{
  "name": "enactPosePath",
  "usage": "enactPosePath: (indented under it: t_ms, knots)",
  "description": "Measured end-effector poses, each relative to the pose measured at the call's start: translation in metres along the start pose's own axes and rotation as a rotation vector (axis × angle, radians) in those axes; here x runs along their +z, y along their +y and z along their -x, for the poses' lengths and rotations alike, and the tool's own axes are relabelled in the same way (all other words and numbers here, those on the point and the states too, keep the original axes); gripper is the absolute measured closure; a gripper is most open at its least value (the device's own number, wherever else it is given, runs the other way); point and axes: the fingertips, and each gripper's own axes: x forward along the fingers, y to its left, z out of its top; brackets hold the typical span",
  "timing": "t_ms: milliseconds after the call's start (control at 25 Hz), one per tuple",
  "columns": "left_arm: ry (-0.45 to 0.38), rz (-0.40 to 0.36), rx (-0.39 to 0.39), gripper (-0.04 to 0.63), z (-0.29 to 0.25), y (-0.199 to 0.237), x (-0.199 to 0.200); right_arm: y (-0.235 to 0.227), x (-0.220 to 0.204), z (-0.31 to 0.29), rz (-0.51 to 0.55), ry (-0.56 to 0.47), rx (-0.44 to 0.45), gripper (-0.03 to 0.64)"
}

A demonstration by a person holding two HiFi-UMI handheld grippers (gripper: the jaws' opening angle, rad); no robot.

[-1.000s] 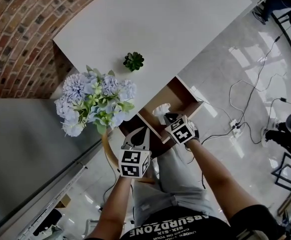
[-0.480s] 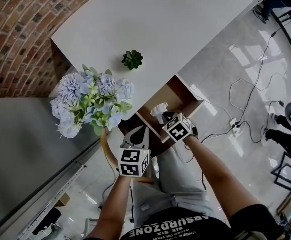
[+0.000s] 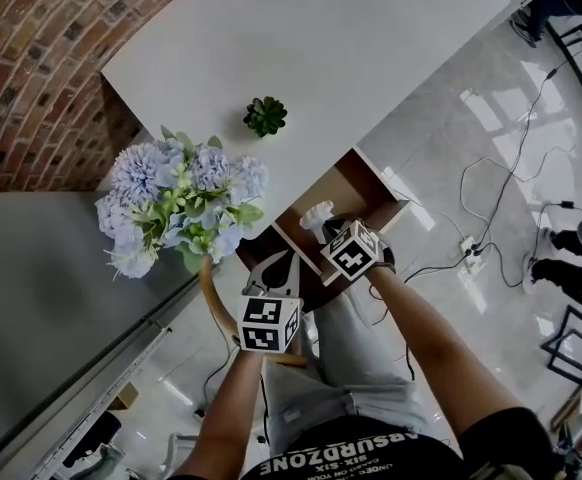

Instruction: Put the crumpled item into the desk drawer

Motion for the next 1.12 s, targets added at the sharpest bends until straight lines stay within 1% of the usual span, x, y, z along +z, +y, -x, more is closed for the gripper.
enactPosePath:
  t_ms: [440, 1120]
  knots:
    - [0.009, 0.01, 0.008, 0.598, -0.004, 0.004, -0.002, -0.003, 0.004, -0.014, 0.076, 0.039, 0.007, 0.617]
    - [0.022, 0.021, 0.017, 0.598, -0.012, 0.015, -0.001, -0.007, 0.003, -0.034, 0.137, 0.087, 0.027, 0.617]
